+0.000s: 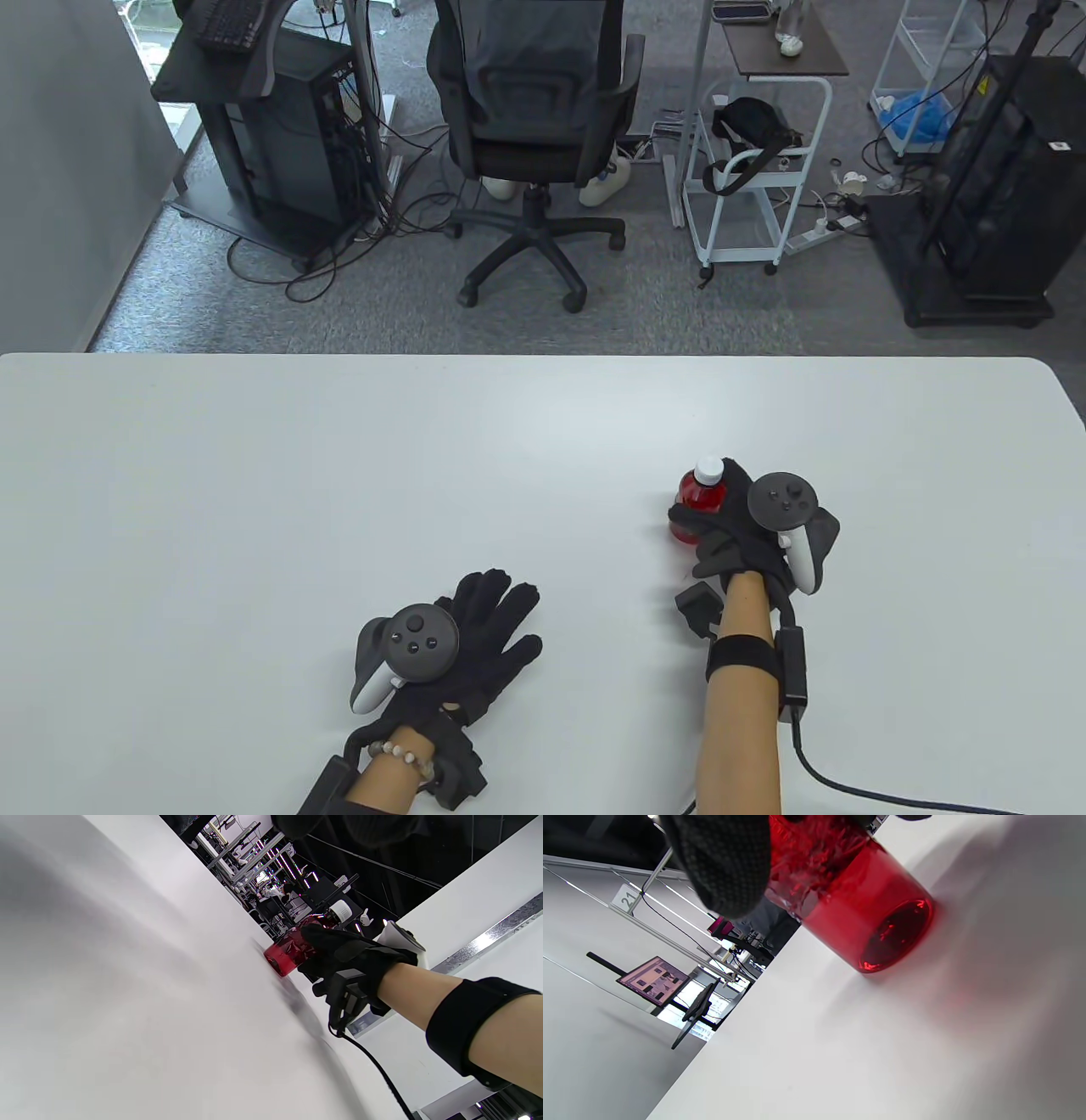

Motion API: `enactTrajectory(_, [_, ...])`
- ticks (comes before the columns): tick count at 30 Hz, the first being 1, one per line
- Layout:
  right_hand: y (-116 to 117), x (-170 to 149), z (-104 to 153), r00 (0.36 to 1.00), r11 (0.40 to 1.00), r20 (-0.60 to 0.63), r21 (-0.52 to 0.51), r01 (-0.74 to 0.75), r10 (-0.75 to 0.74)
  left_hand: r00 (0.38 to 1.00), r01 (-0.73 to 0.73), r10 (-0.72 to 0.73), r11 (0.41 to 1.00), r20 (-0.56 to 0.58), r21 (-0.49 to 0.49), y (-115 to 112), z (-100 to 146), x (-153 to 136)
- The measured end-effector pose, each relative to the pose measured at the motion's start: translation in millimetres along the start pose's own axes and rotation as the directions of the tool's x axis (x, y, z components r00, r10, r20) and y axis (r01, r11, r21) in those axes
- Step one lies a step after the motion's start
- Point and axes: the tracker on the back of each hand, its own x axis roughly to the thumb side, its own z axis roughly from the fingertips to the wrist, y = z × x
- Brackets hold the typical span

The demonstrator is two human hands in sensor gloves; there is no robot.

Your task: Squeeze empty plastic bottle to dent body

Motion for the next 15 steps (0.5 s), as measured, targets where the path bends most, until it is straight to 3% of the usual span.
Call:
enactTrajectory(3, [8.2, 1.4, -0.5, 0.999, 0.998, 0.017, -0.038, 0.047, -0.046, 1.0, 0.002, -0.002, 1.0, 0.003, 0.0, -0.1, 0.1, 0.4])
enactTrajectory(7, [13.6, 5.7, 6.1, 0.996, 0.993, 0.045, -0.092, -0.078, 0.082, 1.0, -0.016, 0.016, 1.0, 0.005, 0.003, 0.5, 0.4, 0.6])
enactTrajectory(12, [15.8, 9.3, 23.3, 0.958, 0.953, 0.112, -0.125, 0.277, -0.263, 0.999, -0.028, 0.028, 1.0, 0.024, 0.0, -0.6, 0.7, 4.6])
enactTrajectory(15, [11.0, 14.3, 35.6, 0.922, 0.923, 0.17, -0.116, 0.368, -0.347, 0.999, -0.032, 0.032, 0.999, 0.038, -0.003, -2.3, 1.8, 6.8])
